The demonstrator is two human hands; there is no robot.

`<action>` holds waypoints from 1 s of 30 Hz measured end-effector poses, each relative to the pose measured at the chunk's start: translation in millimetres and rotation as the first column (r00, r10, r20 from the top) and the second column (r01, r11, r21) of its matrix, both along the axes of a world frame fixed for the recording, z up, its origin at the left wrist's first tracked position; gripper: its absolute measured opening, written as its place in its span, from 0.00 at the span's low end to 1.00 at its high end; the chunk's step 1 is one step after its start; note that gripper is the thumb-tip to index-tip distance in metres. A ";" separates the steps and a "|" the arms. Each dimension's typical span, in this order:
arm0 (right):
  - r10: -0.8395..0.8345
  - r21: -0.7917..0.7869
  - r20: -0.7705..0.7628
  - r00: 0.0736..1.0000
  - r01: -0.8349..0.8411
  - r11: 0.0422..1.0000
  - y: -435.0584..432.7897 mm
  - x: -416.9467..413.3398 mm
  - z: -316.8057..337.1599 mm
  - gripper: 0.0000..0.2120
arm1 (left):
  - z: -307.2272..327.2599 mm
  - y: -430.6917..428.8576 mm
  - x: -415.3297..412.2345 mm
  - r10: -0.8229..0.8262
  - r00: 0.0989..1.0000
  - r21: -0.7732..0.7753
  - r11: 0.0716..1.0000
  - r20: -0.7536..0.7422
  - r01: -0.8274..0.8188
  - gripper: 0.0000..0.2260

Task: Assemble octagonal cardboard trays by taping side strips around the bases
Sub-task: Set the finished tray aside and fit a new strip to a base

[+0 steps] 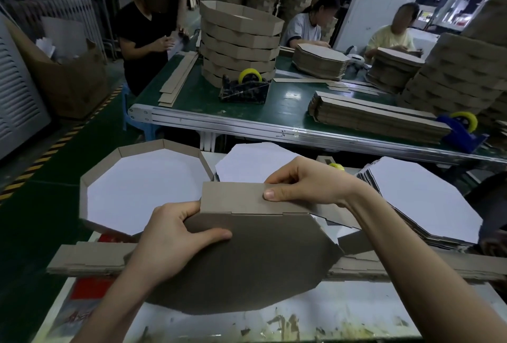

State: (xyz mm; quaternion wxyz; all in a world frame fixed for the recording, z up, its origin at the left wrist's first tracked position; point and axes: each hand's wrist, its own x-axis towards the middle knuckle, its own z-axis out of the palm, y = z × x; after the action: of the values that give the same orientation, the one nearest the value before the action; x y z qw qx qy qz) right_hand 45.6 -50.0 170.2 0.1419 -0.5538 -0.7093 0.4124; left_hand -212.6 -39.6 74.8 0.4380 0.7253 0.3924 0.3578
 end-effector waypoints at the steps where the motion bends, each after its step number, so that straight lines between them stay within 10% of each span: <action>1: -0.005 0.006 0.003 1.000 0.005 1.000 0.3 0.5 -0.9 0.10 | 0.4 0.3 0.0 0.007 1.000 0.001 1.000 0.000 -0.007 0.18; 30: -0.036 0.033 -0.100 0.994 0.039 0.999 0.3 10.9 -8.0 0.11 | 0.5 -9.5 2.9 0.098 0.995 -0.035 0.995 -0.013 -0.098 0.16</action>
State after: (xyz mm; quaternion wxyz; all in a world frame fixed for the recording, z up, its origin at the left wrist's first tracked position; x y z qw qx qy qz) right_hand 56.5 -49.6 162.2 0.1943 -0.5434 -0.6979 0.4242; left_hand -209.8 -49.1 75.3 0.4306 0.6992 0.4363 0.3679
